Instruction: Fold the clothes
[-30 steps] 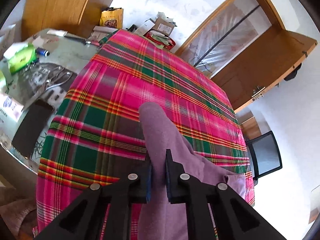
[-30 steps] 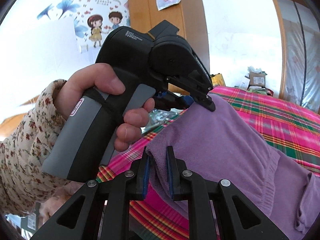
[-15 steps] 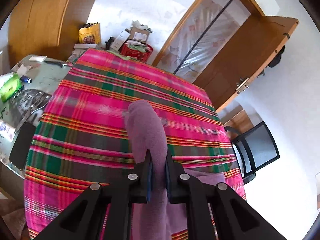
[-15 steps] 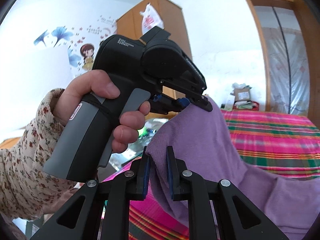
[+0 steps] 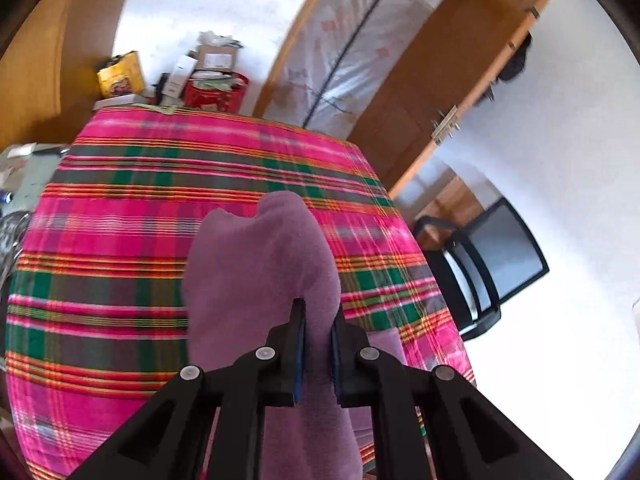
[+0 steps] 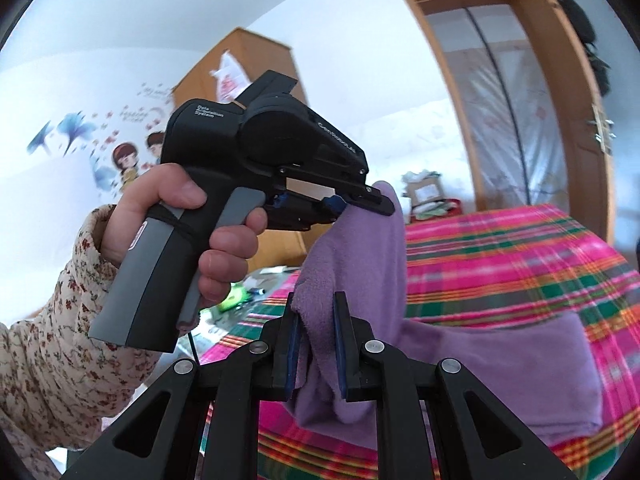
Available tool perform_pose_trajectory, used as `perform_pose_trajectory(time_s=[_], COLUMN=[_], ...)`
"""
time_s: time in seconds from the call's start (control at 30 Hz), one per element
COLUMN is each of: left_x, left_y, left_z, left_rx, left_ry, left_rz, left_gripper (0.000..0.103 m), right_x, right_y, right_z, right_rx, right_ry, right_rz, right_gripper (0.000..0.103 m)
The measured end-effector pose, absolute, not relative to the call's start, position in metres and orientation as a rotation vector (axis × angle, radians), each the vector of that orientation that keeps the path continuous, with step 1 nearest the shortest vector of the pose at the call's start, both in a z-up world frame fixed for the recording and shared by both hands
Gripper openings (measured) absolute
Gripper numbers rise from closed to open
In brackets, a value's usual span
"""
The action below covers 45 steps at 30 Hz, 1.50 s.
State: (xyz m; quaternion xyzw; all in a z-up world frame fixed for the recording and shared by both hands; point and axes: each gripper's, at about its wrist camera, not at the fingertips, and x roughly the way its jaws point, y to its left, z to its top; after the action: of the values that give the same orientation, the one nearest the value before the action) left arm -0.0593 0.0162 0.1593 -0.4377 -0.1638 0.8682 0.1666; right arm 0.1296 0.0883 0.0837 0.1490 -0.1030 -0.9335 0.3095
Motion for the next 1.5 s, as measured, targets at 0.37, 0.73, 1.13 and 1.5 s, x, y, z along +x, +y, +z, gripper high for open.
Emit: perform_pose_trajectory(time_s=[0.37, 0.73, 1.13, 1.5], left_x=[-0.086, -0.106, -0.125, -0.134], left_y=[0.101, 0.157, 0.206, 0.207], left_z=[0.139, 0.111, 0.076, 0.055], left_rx=[-1.367, -1.461, -1.561, -1.614], left_ry=[-0.306, -0.205, -0.126, -0.175], left_rz=[2.381, 2.332, 2.274, 2.203], left_gripper=[0.011, 0.011, 0.012, 0.016], right_x=[0.130, 0.124, 0.116, 0.106], right_y=[0.166, 0.225, 0.265, 0.285], right_z=[0.065, 0.036, 0.009, -0.019], right_rx=[0.458, 0.533, 0.614, 0.707], right_ry=[-0.461, -0.644, -0.764, -0.826], right_rz=[-2.537, -2.570, -2.613, -2.628], right_gripper=[0.015, 0.015, 0.015, 0.015])
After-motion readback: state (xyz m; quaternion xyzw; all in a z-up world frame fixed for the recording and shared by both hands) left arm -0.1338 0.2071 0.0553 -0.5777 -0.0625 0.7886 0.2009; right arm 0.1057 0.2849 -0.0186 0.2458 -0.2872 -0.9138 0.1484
